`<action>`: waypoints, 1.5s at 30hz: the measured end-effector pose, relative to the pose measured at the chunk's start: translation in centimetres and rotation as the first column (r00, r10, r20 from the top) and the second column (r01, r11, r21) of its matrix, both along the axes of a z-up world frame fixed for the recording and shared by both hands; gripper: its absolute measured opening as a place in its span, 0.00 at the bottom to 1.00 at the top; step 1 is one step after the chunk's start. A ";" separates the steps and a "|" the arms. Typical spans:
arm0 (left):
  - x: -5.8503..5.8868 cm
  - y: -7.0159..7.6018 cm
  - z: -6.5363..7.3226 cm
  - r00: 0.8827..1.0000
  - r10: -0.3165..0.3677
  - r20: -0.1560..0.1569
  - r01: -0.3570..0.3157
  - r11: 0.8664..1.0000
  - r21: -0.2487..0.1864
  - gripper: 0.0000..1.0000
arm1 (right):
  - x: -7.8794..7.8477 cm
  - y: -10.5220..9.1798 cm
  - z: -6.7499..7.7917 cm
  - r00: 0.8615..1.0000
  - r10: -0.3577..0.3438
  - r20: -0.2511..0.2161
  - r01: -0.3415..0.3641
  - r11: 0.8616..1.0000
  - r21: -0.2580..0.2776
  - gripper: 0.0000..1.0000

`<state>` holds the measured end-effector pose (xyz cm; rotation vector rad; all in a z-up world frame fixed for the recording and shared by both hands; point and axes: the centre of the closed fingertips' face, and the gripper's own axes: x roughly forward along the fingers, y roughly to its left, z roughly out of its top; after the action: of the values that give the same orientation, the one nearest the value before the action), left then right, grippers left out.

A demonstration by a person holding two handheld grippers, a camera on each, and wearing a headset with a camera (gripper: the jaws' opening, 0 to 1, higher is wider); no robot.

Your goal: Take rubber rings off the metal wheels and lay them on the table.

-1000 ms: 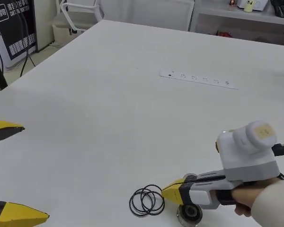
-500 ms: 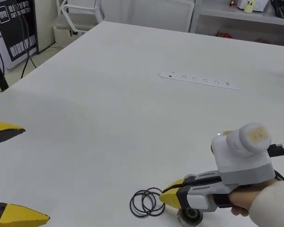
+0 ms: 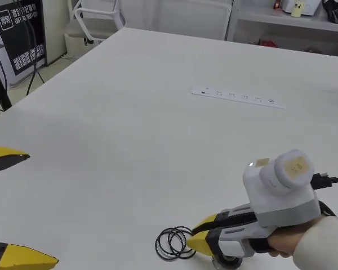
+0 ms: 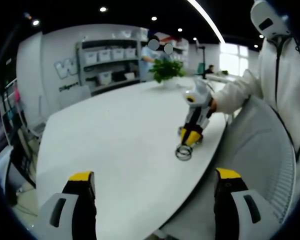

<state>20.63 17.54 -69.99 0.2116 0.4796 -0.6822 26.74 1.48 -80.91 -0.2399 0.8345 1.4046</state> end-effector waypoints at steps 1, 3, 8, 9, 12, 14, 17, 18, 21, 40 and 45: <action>0.0 0.0 0.0 1.000 0.000 -0.001 0.000 1.000 0.000 1.00 | 0.0 -0.1 0.0 1.000 0.001 0.004 -0.001 1.000 -0.004 0.12; 0.0 -0.1 0.0 1.000 0.000 -0.001 0.000 1.000 0.000 1.00 | 0.0 -0.1 0.0 1.000 0.001 0.007 -0.001 1.000 -0.006 0.12; 0.1 -0.1 0.0 1.000 -0.001 -0.002 0.001 1.000 -0.002 1.00 | 0.3 -0.4 0.4 1.000 -0.010 0.015 0.010 1.000 0.002 0.13; 0.1 -0.2 -0.1 1.000 -0.003 -0.002 0.003 1.000 -0.003 1.00 | 0.4 -0.5 0.6 1.000 -0.015 0.013 0.015 1.000 0.007 0.14; 0.1 -0.3 -0.2 1.000 -0.008 -0.005 0.008 1.000 -0.002 1.00 | 0.7 -0.7 1.1 0.999 -0.028 0.019 0.028 0.999 0.019 0.14; 0.1 -0.4 -0.2 1.000 -0.009 -0.005 0.009 1.000 -0.003 1.00 | 0.8 -0.8 1.4 0.999 -0.034 0.024 0.034 0.999 0.023 0.15; 0.2 -0.5 -0.2 1.000 -0.015 -0.005 0.015 1.000 -0.003 1.00 | 1.2 -1.3 2.3 0.998 -0.053 0.033 0.052 0.998 0.042 0.16; 0.3 -0.6 -0.2 1.000 -0.017 -0.006 0.017 1.000 -0.003 1.00 | 1.3 -1.4 2.7 0.998 -0.059 0.036 0.057 0.997 0.049 0.16; 0.4 -0.6 -0.2 1.000 -0.022 -0.005 0.022 1.000 -0.005 1.00 | 1.6 -1.8 3.6 0.996 -0.074 0.048 0.071 0.995 0.066 0.17; 1.4 -1.6 -0.1 0.998 -0.063 0.009 0.064 0.998 -0.022 1.00 | 3.2 -5.5 10.3 0.967 -0.209 0.144 0.177 0.962 0.207 0.31; 1.5 -1.8 -0.3 0.998 -0.070 0.006 0.070 0.997 -0.028 1.00 | 3.1 -6.4 11.8 0.956 -0.241 0.168 0.196 0.949 0.246 0.39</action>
<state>22.15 15.77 -70.30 0.2040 0.4586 -0.7565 29.84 -4.90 -69.13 -0.1033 0.5150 1.2313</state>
